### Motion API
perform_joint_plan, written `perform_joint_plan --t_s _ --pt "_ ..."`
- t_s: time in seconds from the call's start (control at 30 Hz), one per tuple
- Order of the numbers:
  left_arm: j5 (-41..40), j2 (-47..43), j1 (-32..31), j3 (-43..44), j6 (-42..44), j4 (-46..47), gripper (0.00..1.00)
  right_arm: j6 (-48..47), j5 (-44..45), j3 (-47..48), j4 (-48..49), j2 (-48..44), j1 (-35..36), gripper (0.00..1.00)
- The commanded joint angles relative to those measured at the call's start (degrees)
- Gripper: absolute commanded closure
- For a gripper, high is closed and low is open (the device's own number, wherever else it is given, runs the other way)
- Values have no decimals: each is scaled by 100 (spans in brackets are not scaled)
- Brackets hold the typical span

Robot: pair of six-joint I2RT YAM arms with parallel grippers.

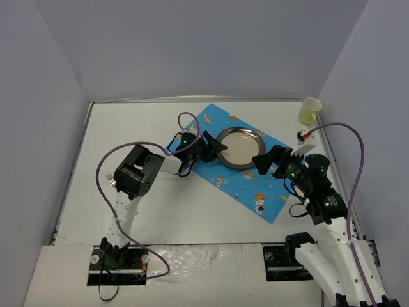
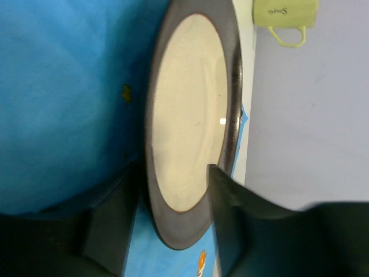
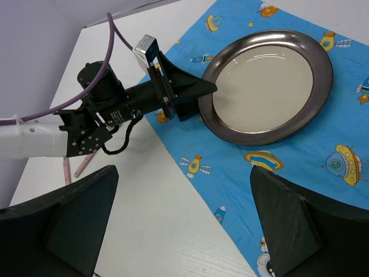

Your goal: Set the dinner table for one person

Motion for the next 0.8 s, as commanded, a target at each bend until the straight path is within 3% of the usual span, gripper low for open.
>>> perform_joint_plan --t_s 0.0,0.23,0.4,0.6,0.77 --pt "9 -658 -40 193 -56 750 39 -144 152 223 266 -11 29 5" --pt "-124 -981 -29 78 79 345 16 -360 541 494 19 74 21 5" --pt "-314 -1518 -30 -74 388 -325 3 -395 1364 770 -308 243 21 5" --pt "-852 -2326 -29 -137 1332 -2167 3 -454 2319 1110 -755 702 17 5" --pt "-1135 -2892 -20 -153 2139 -3024 3 -318 2770 1251 -929 1044 4 1"
